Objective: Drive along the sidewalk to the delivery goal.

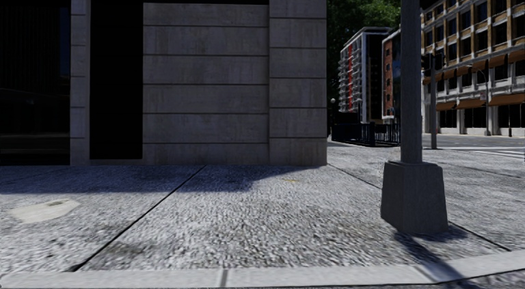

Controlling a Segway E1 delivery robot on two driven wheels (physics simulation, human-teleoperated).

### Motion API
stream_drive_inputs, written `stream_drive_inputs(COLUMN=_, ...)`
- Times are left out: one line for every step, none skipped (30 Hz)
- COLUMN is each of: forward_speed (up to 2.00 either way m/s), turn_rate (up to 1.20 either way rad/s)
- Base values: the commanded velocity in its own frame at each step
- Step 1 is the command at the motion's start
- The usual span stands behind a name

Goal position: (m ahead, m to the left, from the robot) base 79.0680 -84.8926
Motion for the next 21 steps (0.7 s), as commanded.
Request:
stream_drive_inputs(forward_speed=1.66, turn_rate=-0.22)
stream_drive_inputs(forward_speed=1.57, turn_rate=-0.22)
stream_drive_inputs(forward_speed=1.57, turn_rate=-0.22)
stream_drive_inputs(forward_speed=1.57, turn_rate=-0.22)
stream_drive_inputs(forward_speed=1.57, turn_rate=-0.22)
stream_drive_inputs(forward_speed=1.57, turn_rate=-0.22)
stream_drive_inputs(forward_speed=1.57, turn_rate=-0.22)
stream_drive_inputs(forward_speed=1.57, turn_rate=-0.22)
stream_drive_inputs(forward_speed=1.57, turn_rate=-0.23)
stream_drive_inputs(forward_speed=1.57, turn_rate=-0.25)
stream_drive_inputs(forward_speed=1.56, turn_rate=-0.30)
stream_drive_inputs(forward_speed=1.56, turn_rate=-0.36)
stream_drive_inputs(forward_speed=1.56, turn_rate=-0.36)
stream_drive_inputs(forward_speed=1.56, turn_rate=-0.38)
stream_drive_inputs(forward_speed=1.56, turn_rate=-0.39)
stream_drive_inputs(forward_speed=1.56, turn_rate=-0.39)
stream_drive_inputs(forward_speed=1.56, turn_rate=-0.39)
stream_drive_inputs(forward_speed=1.56, turn_rate=-0.39)
stream_drive_inputs(forward_speed=1.56, turn_rate=-0.39)
stream_drive_inputs(forward_speed=1.56, turn_rate=-0.39)
stream_drive_inputs(forward_speed=1.56, turn_rate=-0.39)
